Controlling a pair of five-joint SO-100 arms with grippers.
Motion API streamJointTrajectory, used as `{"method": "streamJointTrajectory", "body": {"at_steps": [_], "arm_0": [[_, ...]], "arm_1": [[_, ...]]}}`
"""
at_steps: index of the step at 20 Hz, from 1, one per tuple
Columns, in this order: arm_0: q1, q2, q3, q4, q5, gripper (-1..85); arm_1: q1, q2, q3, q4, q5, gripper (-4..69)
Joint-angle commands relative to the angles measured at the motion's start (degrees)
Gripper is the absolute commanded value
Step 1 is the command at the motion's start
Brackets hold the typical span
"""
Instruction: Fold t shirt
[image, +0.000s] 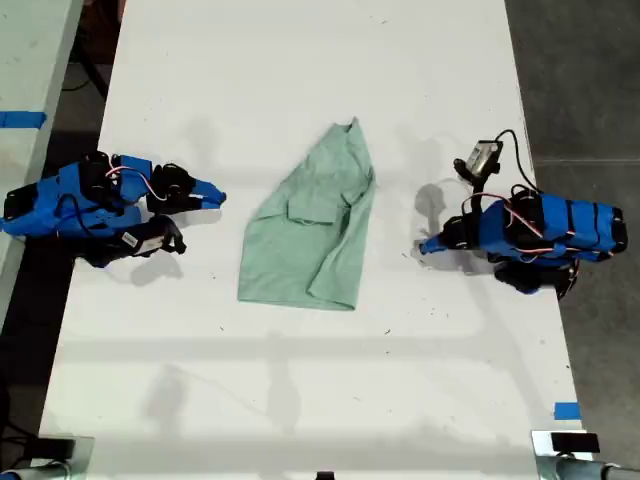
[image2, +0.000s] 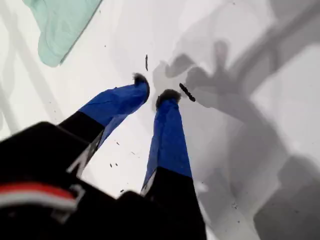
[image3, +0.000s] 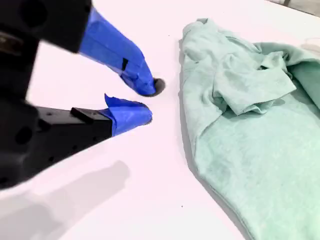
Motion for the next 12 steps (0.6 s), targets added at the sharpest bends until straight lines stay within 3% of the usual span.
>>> {"method": "streamJointTrajectory", "body": {"at_steps": [1,7,9,10,11,12], "arm_0": [[1.1,0.0,2.5,0.1,-0.2,7.9],[1.1,0.0,2.5,0.1,-0.5,8.1],[2.8,0.0,2.5,0.1,-0.1,4.6],[4.6,0.0,2.5,0.1,-0.1,8.5],[6.4,0.6,2.5,-0.1,0.4,-0.3],[7.6,0.9,2.5,-0.5,-0.4,-0.1]], "arm_1": [[0.6,0.6,2.3,-0.2,-1.1,4.9],[1.1,0.6,2.4,-0.3,-2.3,3.2],[2.0,0.6,2.5,-0.4,-3.9,2.6],[2.2,0.6,2.5,-0.4,-4.6,2.2],[2.2,0.6,2.5,-0.5,-4.7,2.2],[2.2,0.6,2.5,-0.5,-4.9,2.2]]}}
